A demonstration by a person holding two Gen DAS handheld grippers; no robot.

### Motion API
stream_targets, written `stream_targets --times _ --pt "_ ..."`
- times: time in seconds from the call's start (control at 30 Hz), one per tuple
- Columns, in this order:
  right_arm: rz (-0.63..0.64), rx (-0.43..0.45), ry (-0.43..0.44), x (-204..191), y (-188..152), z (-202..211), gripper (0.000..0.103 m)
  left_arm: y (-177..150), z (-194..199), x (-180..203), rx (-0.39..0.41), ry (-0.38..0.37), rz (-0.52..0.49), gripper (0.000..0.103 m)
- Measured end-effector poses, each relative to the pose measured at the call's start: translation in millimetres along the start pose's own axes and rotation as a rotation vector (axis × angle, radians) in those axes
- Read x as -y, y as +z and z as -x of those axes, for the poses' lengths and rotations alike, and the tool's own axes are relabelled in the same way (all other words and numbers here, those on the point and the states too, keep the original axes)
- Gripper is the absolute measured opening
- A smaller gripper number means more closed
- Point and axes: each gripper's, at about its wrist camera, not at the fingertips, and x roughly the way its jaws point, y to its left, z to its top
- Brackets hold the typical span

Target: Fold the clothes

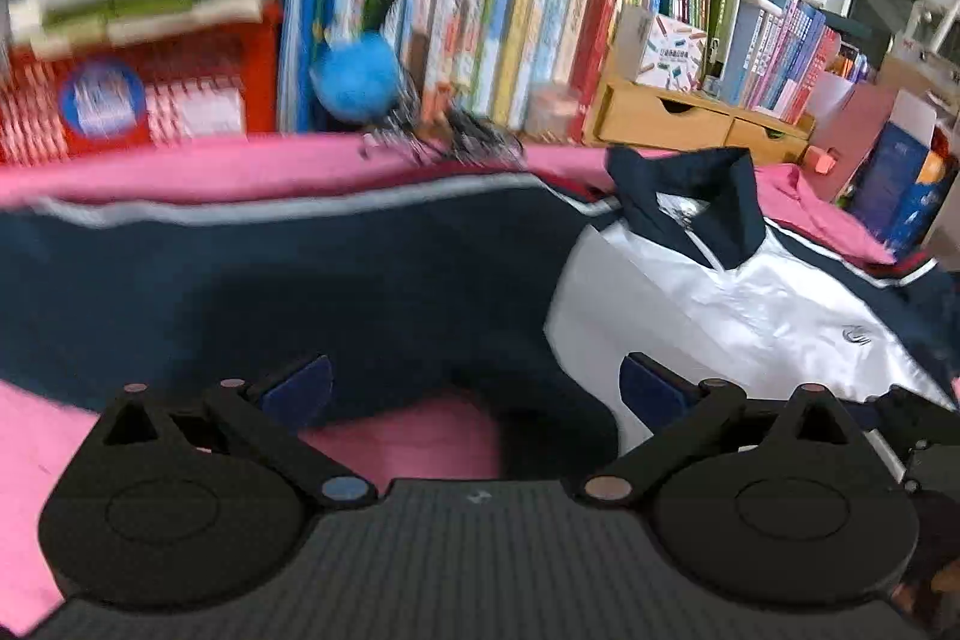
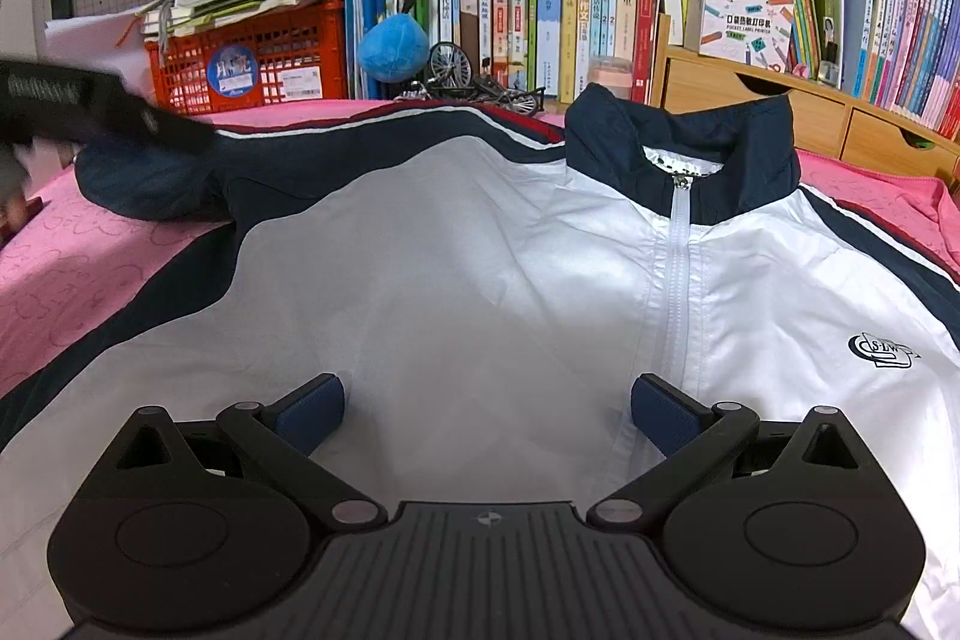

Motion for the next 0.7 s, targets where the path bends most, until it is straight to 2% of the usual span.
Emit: stream_targets --times 0.07,0.17,0.2,0.33,0.43,0.5,0.53,0.6,0.63,0.7 --pt "-0.017 0.016 -0.007 4 -1 6 0.103 -3 -19 3 -0.030 0.100 -0.013 0.103" --pt "-0.043 0.039 -0.017 11 -3 14 0.103 -10 -40 7 -0.064 0.327 -0.098 0.103" --pt "-0.051 0.047 -0.020 13 -4 17 0.103 -9 -38 6 -0.075 0.337 -0.098 0.103" --pt "-0.097 0.086 -0.037 24 -7 31 0.103 -12 -21 7 -0.041 0.449 -0.159 0.103" --pt "-0.281 0.199 -0.125 77 -21 77 0.103 -18 -14 3 -0.038 0.523 -0.172 0.103" --pt "-0.365 0.242 -0.215 112 -33 101 0.103 -22 -9 1 -0.037 0.572 -0.181 0.103" --pt "-0.386 0.236 -0.262 127 -38 107 0.103 -24 -6 -1 -0.039 0.583 -0.179 0.103" --pt "-0.416 0.213 -0.328 149 -48 114 0.103 -30 9 -23 -0.096 0.312 -0.016 0.103" --pt "-0.428 0.198 -0.351 158 -53 116 0.103 -34 14 -30 -0.120 0.217 0.044 0.103" --pt "-0.455 0.188 -0.356 168 -62 117 0.103 -40 24 -37 -0.154 0.127 0.123 0.103"
